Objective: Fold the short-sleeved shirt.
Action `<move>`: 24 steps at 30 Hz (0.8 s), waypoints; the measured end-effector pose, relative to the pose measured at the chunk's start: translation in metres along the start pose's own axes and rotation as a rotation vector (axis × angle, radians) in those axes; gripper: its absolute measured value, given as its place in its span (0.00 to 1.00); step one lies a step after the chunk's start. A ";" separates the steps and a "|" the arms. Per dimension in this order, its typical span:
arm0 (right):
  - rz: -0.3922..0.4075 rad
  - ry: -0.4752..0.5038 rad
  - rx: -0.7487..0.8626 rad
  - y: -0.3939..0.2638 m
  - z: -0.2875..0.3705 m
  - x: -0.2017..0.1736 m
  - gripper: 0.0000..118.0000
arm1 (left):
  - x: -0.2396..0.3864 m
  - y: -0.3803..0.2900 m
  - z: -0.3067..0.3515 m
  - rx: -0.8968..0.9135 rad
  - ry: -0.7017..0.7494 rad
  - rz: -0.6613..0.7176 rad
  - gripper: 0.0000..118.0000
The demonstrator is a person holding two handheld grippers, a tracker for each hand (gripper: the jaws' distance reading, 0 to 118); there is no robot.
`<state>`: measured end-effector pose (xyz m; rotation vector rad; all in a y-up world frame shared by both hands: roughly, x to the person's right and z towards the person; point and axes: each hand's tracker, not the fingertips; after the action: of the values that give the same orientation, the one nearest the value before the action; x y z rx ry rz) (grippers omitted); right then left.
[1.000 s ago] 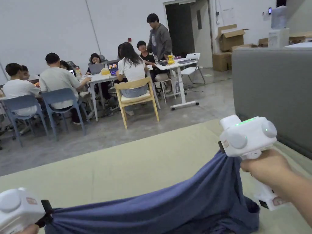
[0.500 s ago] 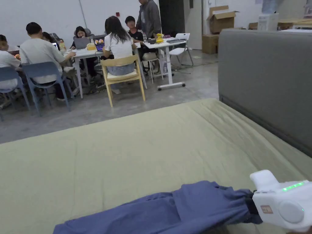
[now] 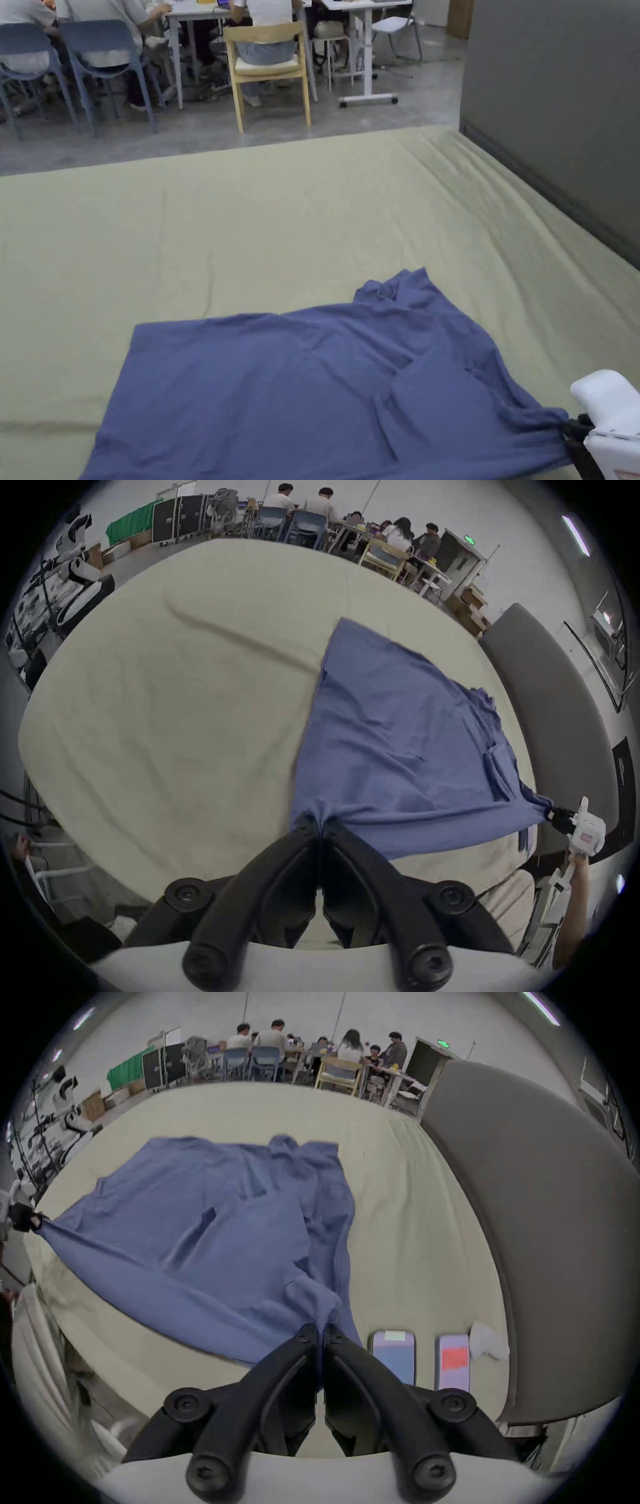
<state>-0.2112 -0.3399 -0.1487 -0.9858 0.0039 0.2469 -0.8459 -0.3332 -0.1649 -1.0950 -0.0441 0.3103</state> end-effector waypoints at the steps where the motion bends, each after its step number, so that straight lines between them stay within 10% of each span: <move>1: -0.011 0.009 -0.009 -0.006 -0.004 0.000 0.04 | 0.001 -0.005 -0.005 -0.024 0.014 -0.014 0.00; 16: -0.040 0.070 -0.340 -0.031 -0.093 -0.011 0.04 | 0.002 -0.023 -0.096 -0.223 0.215 -0.154 0.01; 17: -0.032 0.075 -0.351 -0.026 -0.091 -0.007 0.13 | 0.003 -0.020 -0.090 -0.217 0.211 -0.135 0.08; 19: -0.053 0.094 -0.298 -0.012 -0.060 0.003 0.81 | 0.011 -0.010 -0.056 -0.092 0.164 -0.060 0.91; 20: -0.079 0.105 -0.226 -0.004 -0.039 0.008 1.00 | 0.015 -0.008 -0.031 0.018 0.065 -0.054 1.00; 24: -0.196 0.103 0.149 0.013 0.031 0.007 1.00 | 0.038 0.005 0.049 0.307 -0.104 -0.008 1.00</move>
<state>-0.2105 -0.3059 -0.1431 -0.8425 0.0190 0.0153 -0.8197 -0.2781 -0.1513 -0.7741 -0.0906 0.3539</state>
